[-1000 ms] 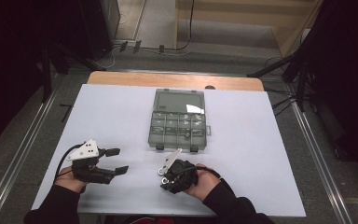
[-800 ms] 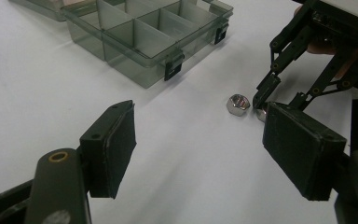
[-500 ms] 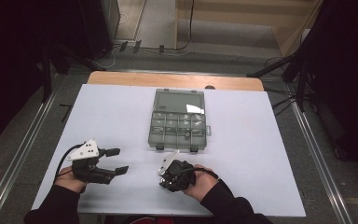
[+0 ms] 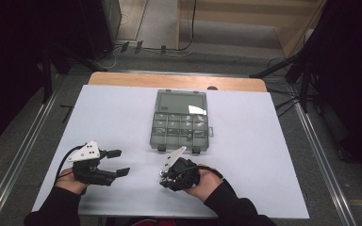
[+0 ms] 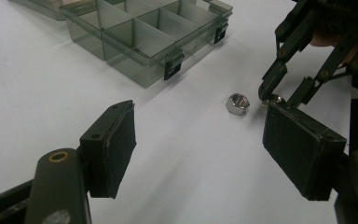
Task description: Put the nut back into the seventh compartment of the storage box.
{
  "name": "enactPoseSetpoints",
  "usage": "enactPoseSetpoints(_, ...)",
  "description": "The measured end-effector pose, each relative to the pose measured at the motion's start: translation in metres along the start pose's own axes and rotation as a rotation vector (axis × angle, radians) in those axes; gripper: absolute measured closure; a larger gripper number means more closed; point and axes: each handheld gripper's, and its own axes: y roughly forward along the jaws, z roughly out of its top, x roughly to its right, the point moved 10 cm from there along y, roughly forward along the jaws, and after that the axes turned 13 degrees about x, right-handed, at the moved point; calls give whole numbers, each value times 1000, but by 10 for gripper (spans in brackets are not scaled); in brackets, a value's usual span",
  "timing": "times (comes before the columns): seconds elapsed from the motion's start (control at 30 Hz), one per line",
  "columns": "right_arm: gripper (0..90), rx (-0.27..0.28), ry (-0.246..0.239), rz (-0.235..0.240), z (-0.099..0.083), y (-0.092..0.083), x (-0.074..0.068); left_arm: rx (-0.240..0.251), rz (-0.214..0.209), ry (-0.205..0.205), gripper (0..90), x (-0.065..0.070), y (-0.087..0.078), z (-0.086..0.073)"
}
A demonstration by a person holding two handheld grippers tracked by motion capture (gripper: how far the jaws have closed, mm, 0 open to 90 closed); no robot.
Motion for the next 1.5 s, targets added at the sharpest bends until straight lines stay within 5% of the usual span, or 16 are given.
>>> enactPoseSetpoints(0.17,715,75,50,8,9,-17,4,-3,-1,1,259,0,0,0)
enactPoseSetpoints(0.37,715,101,52,-25,12,-31,12,-3,0,-1,259,0,0,0)
enactPoseSetpoints(0.8,715,110,101,-70,4,-43,35,-7,-3,-1,259,0,0,-1)
enactPoseSetpoints(1.23,715,115,157,-163,-9,-62,68,-10,-3,-2,259,1,1,-1)
enactPoseSetpoints(1.5,715,120,181,-172,-11,-62,78,-14,-4,-1,259,0,1,-2)
